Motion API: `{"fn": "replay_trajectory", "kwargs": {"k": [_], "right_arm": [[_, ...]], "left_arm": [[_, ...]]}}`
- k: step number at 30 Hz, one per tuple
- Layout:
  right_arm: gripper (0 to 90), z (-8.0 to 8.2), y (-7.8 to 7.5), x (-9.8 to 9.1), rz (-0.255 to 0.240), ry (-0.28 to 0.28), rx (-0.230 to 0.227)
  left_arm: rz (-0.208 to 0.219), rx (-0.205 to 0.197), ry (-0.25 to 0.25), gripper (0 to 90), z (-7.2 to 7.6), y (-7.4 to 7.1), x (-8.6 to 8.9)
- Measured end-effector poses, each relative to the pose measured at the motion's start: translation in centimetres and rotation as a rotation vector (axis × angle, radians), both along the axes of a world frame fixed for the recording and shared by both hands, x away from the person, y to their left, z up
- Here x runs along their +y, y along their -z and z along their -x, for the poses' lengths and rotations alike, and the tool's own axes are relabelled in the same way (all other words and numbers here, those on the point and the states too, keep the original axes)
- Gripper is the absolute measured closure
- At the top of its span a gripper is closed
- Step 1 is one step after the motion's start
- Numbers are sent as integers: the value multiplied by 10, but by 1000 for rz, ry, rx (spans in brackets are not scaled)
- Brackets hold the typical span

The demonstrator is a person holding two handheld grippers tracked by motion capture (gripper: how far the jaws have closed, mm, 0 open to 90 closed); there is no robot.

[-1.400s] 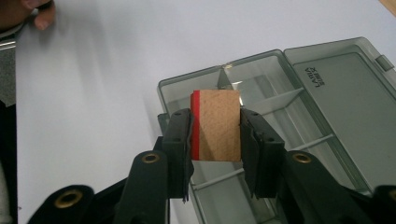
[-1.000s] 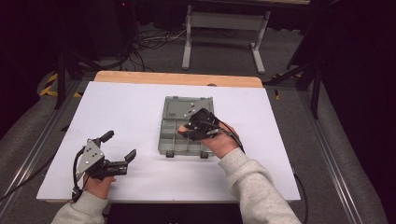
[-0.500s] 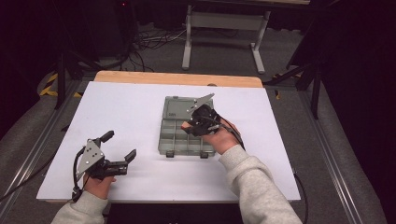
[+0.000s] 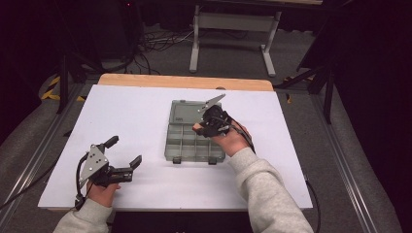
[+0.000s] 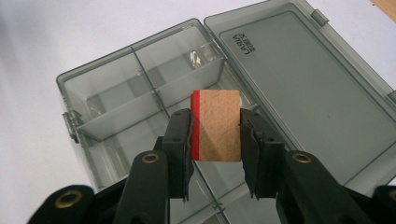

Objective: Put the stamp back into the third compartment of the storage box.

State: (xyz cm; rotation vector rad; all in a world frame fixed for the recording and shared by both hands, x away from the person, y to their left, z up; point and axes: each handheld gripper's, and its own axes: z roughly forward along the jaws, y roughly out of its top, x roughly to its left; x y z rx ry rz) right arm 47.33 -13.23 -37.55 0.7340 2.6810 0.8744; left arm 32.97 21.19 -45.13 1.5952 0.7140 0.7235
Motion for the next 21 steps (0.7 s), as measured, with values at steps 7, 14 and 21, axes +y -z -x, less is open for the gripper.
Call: {"fn": "replay_trajectory", "kwargs": {"k": [7,14,21], "right_arm": [[660,-7,3,-3,6,32,2],[660,-11,5,-6,7,55,7],[660,-15,9,-6,17,65,18]], "left_arm": [[-2,-1,0,11,0,0,0],[-4,-1,1,11,0,0,0],[-2,-2,1,11,0,0,0]]}}
